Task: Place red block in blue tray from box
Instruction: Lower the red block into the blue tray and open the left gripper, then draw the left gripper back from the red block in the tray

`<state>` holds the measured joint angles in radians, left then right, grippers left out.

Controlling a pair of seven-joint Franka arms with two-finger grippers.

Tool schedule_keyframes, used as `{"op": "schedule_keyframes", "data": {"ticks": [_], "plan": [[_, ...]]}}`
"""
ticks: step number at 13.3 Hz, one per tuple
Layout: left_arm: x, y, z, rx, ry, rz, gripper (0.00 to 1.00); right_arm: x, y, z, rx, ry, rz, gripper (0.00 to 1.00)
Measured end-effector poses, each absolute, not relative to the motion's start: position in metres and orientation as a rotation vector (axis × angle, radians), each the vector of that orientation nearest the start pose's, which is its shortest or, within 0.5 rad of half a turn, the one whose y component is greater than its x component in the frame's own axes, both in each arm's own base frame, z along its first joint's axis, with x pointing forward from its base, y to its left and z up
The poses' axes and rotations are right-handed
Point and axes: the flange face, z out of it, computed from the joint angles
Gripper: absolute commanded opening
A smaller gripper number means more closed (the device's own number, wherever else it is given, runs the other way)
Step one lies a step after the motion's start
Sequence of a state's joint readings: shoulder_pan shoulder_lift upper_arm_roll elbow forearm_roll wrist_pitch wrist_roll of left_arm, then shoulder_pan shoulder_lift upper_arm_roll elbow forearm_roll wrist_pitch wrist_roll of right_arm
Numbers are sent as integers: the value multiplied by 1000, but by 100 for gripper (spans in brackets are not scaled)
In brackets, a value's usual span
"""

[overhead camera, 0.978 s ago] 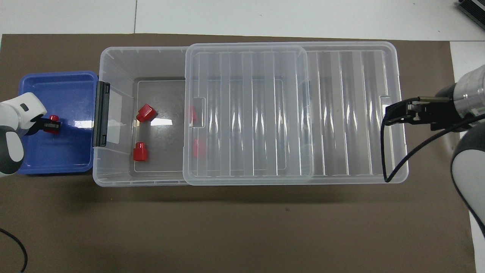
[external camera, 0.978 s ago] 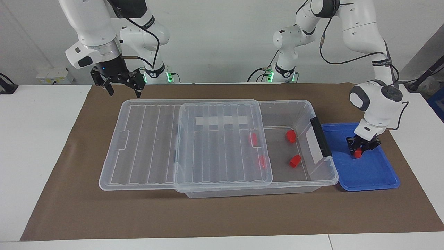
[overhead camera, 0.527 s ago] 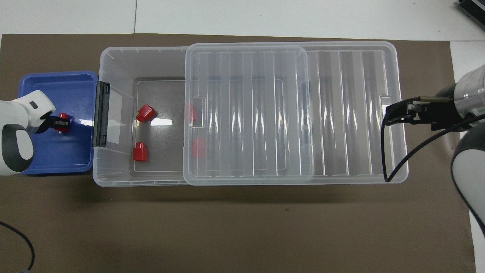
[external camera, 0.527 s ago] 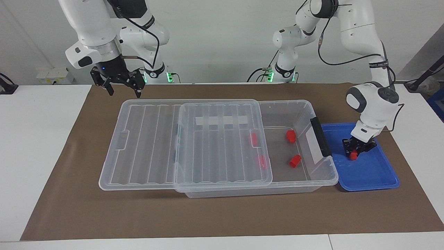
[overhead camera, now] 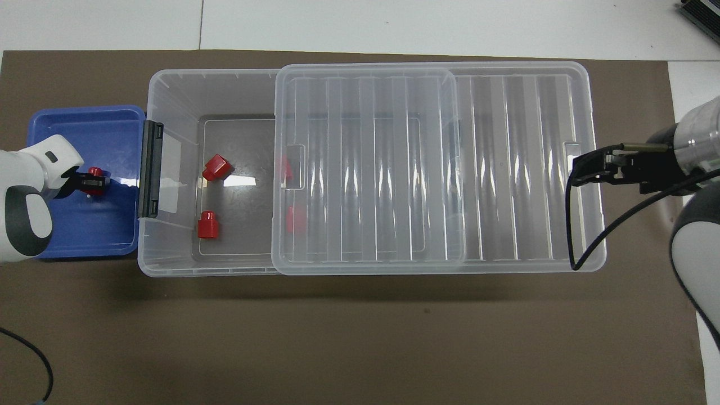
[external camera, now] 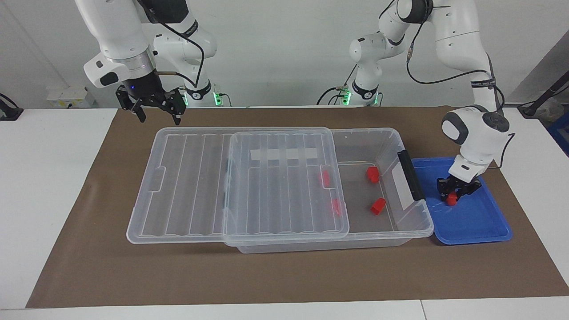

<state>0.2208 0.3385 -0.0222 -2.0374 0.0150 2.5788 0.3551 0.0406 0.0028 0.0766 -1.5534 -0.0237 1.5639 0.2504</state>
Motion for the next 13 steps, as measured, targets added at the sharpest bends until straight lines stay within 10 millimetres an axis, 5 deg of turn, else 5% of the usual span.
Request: {"op": "schedule_keyframes", "data": {"ticks": [3,4,6,9,13], "plan": [[604,130,303,-3067,244,-258,79,551,62,631,-3156,211,-19,100],[608,134,320,-3080,241,-203,83,551,62,631,-3156,211,-19,100],[619,136,386,-3104,245,-88,98,551,62,631,-3156,211,-19,100],[609,117,494,-3126,213,-26,100,551,62,631,-3156,211,-19,100],[572,28,586,-3127,182,-55,100,551,62,630,-3156,211,-18,100]]}}
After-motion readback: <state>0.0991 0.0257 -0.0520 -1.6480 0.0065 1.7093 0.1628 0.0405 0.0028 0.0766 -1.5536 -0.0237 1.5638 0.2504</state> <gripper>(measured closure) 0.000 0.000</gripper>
